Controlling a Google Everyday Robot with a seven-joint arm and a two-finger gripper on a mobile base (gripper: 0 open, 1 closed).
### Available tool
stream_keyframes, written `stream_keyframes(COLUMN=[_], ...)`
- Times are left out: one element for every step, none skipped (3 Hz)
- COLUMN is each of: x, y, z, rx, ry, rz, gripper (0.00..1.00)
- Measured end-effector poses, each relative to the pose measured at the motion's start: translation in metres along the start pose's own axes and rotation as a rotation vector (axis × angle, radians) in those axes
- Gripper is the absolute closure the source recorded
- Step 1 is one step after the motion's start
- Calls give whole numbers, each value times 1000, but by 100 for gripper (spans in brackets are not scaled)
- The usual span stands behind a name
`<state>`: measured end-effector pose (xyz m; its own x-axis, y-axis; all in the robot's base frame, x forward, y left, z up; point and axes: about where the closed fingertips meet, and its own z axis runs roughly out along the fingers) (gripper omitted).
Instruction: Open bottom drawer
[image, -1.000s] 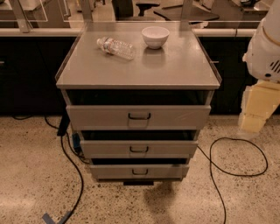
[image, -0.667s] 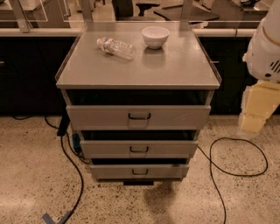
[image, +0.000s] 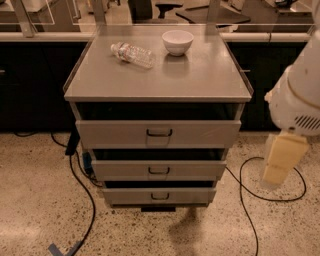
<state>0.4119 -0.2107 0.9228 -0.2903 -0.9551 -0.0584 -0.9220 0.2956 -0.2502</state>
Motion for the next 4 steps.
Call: stream_keyframes(x=[0, -2, -11, -25], y=[35, 70, 97, 117], z=[56, 113, 162, 206], rx=[-68, -146, -162, -158], ry=[-25, -48, -51, -83], rz=[3, 6, 0, -4], gripper=[0, 0, 0, 0])
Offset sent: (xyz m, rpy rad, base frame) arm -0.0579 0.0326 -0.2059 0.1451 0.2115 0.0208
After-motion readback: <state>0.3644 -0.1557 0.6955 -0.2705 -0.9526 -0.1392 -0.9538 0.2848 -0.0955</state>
